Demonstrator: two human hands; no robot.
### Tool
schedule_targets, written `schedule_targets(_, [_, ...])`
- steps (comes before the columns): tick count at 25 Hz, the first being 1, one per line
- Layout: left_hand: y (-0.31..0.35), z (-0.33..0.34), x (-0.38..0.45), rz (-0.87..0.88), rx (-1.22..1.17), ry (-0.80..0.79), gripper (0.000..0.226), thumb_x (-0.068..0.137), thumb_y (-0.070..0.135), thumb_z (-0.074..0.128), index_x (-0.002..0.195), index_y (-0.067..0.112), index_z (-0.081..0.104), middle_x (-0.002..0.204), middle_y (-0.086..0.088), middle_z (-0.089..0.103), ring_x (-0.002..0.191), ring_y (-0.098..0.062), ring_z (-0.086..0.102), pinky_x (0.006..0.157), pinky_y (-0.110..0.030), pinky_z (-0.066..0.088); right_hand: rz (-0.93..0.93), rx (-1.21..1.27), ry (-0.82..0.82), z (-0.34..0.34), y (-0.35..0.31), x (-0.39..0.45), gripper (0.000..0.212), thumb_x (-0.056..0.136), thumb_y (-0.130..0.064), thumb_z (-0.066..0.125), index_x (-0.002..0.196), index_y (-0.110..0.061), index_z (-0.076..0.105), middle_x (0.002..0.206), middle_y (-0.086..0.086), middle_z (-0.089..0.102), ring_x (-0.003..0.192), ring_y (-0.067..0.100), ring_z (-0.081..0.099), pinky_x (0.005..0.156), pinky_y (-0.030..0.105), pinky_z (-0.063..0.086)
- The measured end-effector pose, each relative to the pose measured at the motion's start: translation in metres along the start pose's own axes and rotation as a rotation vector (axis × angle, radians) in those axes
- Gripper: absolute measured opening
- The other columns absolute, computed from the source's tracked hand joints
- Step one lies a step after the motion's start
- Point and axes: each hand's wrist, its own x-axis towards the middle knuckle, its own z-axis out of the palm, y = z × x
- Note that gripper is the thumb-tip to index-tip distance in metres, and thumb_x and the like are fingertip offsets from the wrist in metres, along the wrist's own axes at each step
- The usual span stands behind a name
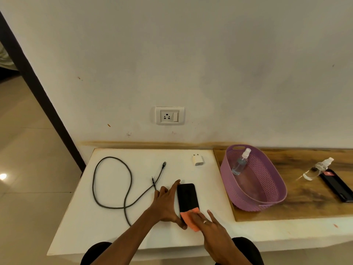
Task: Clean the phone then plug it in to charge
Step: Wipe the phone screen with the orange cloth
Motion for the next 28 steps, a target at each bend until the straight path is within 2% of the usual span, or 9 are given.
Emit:
schedule_targets(1, [0.001, 0.001, 0.000, 0.000, 0.009, -0.002, 0.162, 0.021, 0.087, 0.074, 0.144, 0.050, -0.025, 0.138, -0.004, 0.039, 0.123, -0.022, 0.034, 0.113, -0.043, 0.021, -0.074, 0.044, -0.076, 0.003, 0.007, -0.003, 0.093, 0.088, -0.040, 0.061, 0.148, -0.030, -0.009, 0.160, 0.000, 0.019, 0.147, 0.026, 0.022, 0.120, 0.036, 0.002])
schedule_targets(3, [0.002, 0.000, 0.000, -0.001, 0.010, -0.002, 0.162, 0.021, 0.088, 0.073, 0.144, 0.048, -0.024, 0.141, -0.004, 0.037, 0.125, -0.023, 0.033, 0.114, -0.044, 0.020, -0.056, 0.046, 0.108, 0.004, 0.012, 0.005, 0.086, 0.092, -0.035, 0.057, 0.146, -0.035, -0.010, 0.162, 0.002, 0.005, 0.149, 0.028, 0.010, 0.121, 0.038, 0.003])
schedule_targets(6, [0.001, -0.002, -0.001, 0.004, 0.018, -0.005, 0.160, 0.025, 0.086, 0.075, 0.145, 0.048, -0.024, 0.134, -0.003, 0.040, 0.120, -0.020, 0.034, 0.113, -0.042, 0.023, -0.001, 0.084, 0.138, -0.012, -0.006, 0.004, 0.126, 0.061, -0.081, 0.054, 0.144, -0.025, -0.022, 0.159, 0.007, -0.017, 0.147, 0.017, 0.022, 0.118, 0.034, -0.011])
schedule_targets(8, [-0.001, 0.000, 0.000, 0.019, 0.057, 0.003, 0.153, 0.038, 0.076, 0.079, 0.144, 0.047, -0.026, 0.127, -0.002, 0.043, 0.114, -0.018, 0.036, 0.111, -0.039, 0.028, -0.051, 0.077, 0.204, 0.001, -0.022, 0.007, 0.138, 0.052, -0.087, 0.055, 0.146, -0.025, -0.024, 0.156, 0.002, -0.028, 0.149, 0.017, -0.007, 0.118, 0.023, -0.003])
schedule_targets(10, [-0.003, 0.000, 0.000, 0.013, 0.063, 0.011, 0.148, 0.047, 0.066, 0.082, 0.144, 0.047, -0.027, 0.124, -0.004, 0.044, 0.111, -0.016, 0.036, 0.110, -0.038, 0.029, -0.075, 0.171, 0.301, 0.013, -0.032, 0.009, 0.126, 0.058, -0.066, 0.065, 0.145, -0.036, -0.022, 0.158, -0.008, -0.022, 0.147, 0.017, -0.020, 0.116, 0.016, 0.014])
schedule_targets(13, [-0.002, -0.001, 0.000, 0.012, 0.056, -0.003, 0.149, 0.042, 0.071, 0.081, 0.144, 0.047, -0.025, 0.128, -0.003, 0.042, 0.112, -0.016, 0.035, 0.113, -0.039, 0.026, -0.125, 0.335, 0.159, -0.004, -0.022, 0.013, 0.145, 0.048, -0.078, 0.068, 0.145, -0.025, -0.025, 0.159, 0.001, -0.016, 0.149, 0.013, 0.002, 0.113, 0.023, 0.029])
schedule_targets(17, [0.000, -0.001, -0.001, -0.005, -0.003, -0.010, 0.160, 0.023, 0.087, 0.074, 0.146, 0.046, -0.020, 0.138, -0.003, 0.038, 0.126, -0.023, 0.033, 0.115, -0.044, 0.020, 0.095, 0.475, 0.127, -0.015, -0.015, 0.009, 0.090, 0.090, -0.019, 0.061, 0.151, -0.033, -0.003, 0.162, -0.002, 0.001, 0.149, 0.027, 0.007, 0.118, 0.038, 0.021])
schedule_targets(23, [-0.002, 0.001, 0.002, 0.000, 0.031, 0.001, 0.154, 0.036, 0.076, 0.081, 0.146, 0.045, -0.022, 0.133, -0.003, 0.042, 0.119, -0.019, 0.036, 0.113, -0.039, 0.022, -0.020, 0.706, 0.368, -0.020, -0.046, 0.003, 0.066, 0.091, -0.001, 0.045, 0.148, -0.030, 0.029, 0.158, -0.008, 0.020, 0.149, 0.015, 0.010, 0.119, 0.021, -0.003])
schedule_targets(28, [0.001, -0.002, -0.002, -0.002, 0.004, -0.007, 0.154, 0.031, 0.078, 0.081, 0.142, 0.049, -0.022, 0.133, -0.002, 0.042, 0.121, -0.020, 0.035, 0.112, -0.039, 0.020, -0.061, 0.321, 0.378, -0.025, -0.022, 0.002, 0.075, 0.070, -0.039, 0.076, 0.138, -0.024, 0.049, 0.145, -0.005, 0.049, 0.137, 0.013, 0.042, 0.119, 0.041, -0.006])
